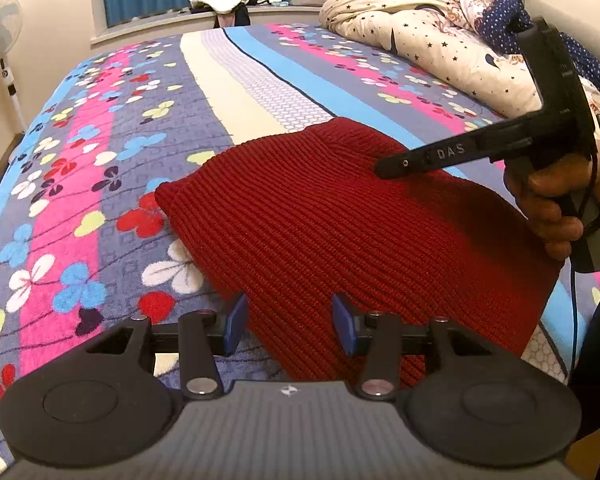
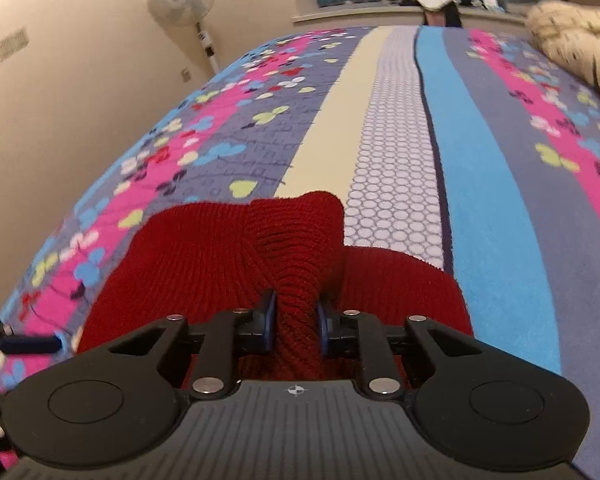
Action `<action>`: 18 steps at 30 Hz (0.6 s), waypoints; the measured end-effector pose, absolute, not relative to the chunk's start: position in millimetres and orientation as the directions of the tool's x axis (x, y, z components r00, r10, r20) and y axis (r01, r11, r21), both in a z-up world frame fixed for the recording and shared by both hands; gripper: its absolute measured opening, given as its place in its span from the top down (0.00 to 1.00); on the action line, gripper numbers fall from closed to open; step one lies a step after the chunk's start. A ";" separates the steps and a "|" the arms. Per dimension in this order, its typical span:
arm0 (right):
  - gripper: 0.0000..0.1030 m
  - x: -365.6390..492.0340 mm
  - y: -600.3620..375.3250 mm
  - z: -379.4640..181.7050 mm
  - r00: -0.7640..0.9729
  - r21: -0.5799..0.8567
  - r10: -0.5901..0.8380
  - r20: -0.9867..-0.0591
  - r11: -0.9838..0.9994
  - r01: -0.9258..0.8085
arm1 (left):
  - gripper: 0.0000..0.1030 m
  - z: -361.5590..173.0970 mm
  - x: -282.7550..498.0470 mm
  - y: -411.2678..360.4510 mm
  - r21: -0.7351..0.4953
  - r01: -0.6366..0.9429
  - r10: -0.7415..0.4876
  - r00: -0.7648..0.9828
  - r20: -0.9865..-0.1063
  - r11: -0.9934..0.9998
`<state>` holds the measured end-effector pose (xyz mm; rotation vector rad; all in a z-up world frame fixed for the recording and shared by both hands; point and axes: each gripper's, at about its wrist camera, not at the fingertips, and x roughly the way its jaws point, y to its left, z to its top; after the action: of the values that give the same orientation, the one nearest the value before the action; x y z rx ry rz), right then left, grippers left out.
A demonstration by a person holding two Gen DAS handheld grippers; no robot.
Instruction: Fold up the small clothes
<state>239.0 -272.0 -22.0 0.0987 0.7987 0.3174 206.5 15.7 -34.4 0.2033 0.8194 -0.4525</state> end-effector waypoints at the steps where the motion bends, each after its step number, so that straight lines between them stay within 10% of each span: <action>1: 0.66 237.7 -273.7 -21.0 0.654 0.207 0.312 -0.689 0.950 -0.235 | 0.49 -34.2 206.5 17.9 -0.008 0.457 -0.312 0.593 -0.743 0.890; 10: 0.49 200.8 -296.3 7.6 0.718 0.245 0.364 -0.593 0.931 -0.269 | 0.48 -29.3 198.4 31.4 -0.085 0.435 -0.348 0.573 -0.742 0.896; 18: 0.31 202.9 -310.3 -12.5 0.620 0.255 0.332 -0.711 0.943 -0.212 | 0.33 -31.1 201.3 35.5 -0.117 0.368 -0.325 0.575 -0.751 0.922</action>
<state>202.9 -310.3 -12.5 0.1519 0.8469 0.3137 201.3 35.5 -31.1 0.0539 0.8680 -0.4060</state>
